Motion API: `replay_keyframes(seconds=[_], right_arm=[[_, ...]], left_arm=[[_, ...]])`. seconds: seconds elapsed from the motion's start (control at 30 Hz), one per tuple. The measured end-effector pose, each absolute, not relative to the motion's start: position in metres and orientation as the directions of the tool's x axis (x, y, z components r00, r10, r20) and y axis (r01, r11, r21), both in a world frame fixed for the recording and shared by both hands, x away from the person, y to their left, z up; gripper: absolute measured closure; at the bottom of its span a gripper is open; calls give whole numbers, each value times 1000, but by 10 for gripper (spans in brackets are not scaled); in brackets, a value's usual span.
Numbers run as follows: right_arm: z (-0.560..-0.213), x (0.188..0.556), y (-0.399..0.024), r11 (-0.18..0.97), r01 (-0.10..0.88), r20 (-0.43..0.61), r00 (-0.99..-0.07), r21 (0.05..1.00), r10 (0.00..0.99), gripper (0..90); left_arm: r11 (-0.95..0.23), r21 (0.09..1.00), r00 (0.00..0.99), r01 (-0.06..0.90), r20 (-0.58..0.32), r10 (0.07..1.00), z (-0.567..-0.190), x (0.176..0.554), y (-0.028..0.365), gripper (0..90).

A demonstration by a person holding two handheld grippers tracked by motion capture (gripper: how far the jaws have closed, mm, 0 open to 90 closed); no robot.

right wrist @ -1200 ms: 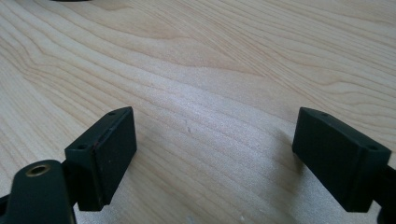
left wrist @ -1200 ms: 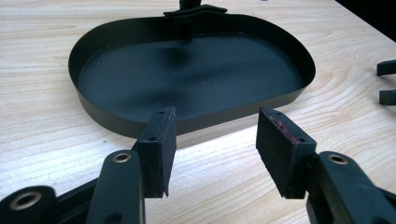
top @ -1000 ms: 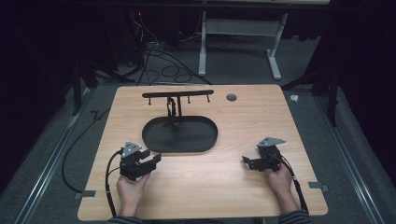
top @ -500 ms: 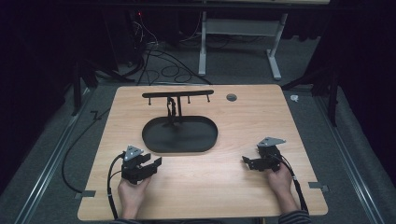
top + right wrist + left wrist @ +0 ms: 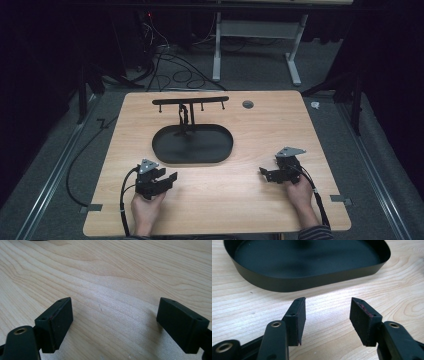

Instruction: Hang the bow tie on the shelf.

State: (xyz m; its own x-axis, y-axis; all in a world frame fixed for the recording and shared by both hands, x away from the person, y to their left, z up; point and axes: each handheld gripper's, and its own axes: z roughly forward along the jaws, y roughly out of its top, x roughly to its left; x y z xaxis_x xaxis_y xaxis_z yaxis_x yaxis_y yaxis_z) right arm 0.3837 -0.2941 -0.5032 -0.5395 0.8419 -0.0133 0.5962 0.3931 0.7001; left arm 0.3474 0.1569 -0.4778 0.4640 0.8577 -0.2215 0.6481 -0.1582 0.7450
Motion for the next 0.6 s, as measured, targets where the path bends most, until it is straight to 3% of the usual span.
replay_keyframes(seconds=[0.6], right_arm=[[-503,383,-294,391,599,-12,-537,699,844,144]], left_arm=[[-214,742,476,635,-158,865,-490,350,144,471]])
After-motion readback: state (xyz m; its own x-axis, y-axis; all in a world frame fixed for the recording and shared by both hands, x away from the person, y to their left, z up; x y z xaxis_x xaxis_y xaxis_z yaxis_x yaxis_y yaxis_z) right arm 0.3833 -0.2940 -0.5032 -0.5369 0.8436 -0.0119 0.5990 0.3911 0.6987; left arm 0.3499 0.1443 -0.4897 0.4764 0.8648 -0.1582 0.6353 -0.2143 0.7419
